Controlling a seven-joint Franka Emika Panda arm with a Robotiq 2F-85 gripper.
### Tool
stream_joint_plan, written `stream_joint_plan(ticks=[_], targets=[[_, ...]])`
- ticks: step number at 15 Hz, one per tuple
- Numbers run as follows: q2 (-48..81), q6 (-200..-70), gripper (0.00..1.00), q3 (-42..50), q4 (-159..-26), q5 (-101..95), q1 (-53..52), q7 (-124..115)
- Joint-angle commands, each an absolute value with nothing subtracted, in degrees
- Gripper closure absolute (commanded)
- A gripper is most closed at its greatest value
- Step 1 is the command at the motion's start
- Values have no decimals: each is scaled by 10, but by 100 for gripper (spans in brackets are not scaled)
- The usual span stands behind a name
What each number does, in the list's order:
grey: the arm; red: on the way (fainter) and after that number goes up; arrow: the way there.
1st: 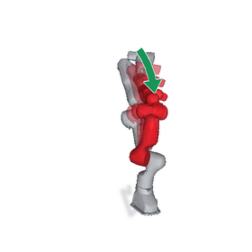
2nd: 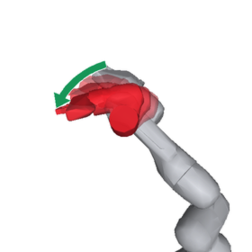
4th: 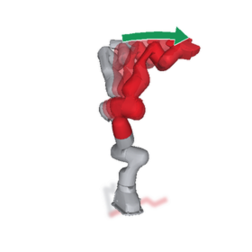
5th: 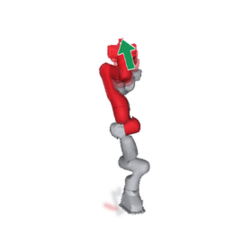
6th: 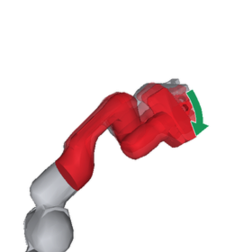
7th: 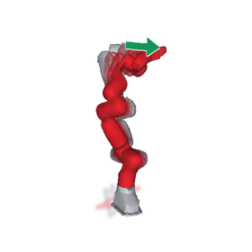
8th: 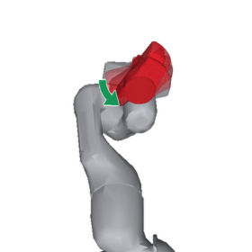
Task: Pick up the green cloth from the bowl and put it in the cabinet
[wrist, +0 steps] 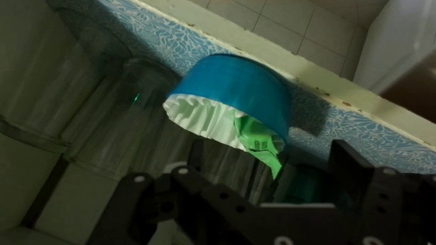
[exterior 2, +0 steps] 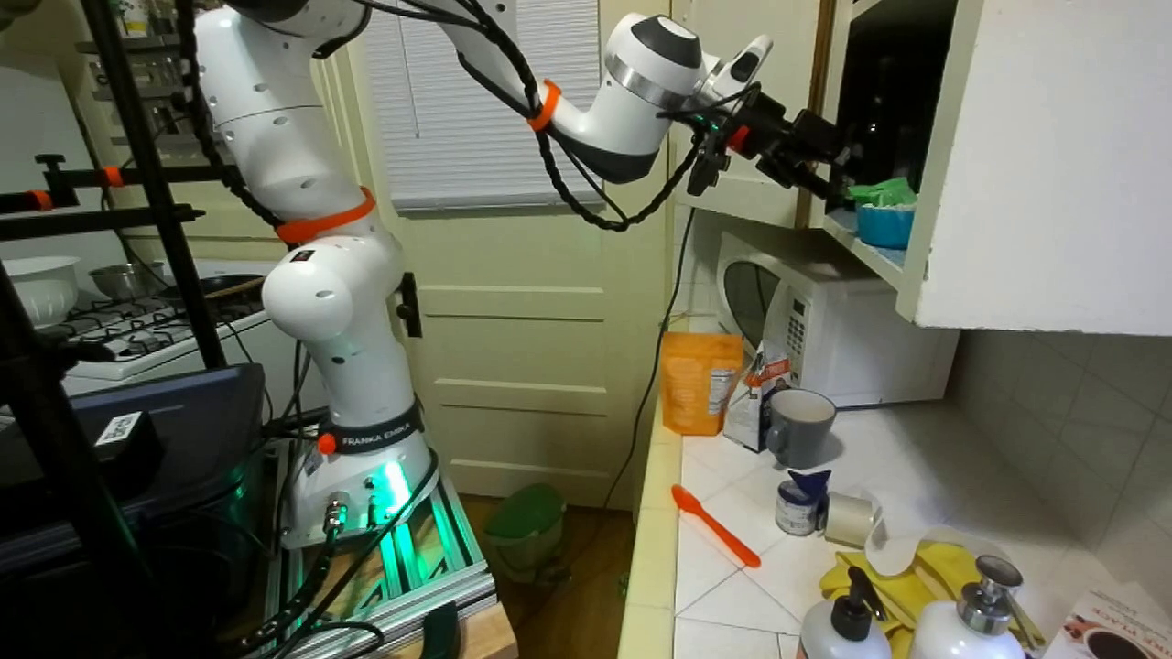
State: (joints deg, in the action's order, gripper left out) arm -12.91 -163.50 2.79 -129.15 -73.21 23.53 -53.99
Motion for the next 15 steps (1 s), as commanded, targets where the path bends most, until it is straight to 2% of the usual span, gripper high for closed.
stream_joint_plan(ticks=[1, 9, 10, 15], targets=[[-110, -1654, 35, 24, -1273, -799, 247, -616], [-96, -1644, 97, 26, -1250, -935, 241, -750], [-95, -1643, 100, 27, -1248, -947, 240, -762], [-94, -1632, 100, 27, -1246, -996, 239, -803]])
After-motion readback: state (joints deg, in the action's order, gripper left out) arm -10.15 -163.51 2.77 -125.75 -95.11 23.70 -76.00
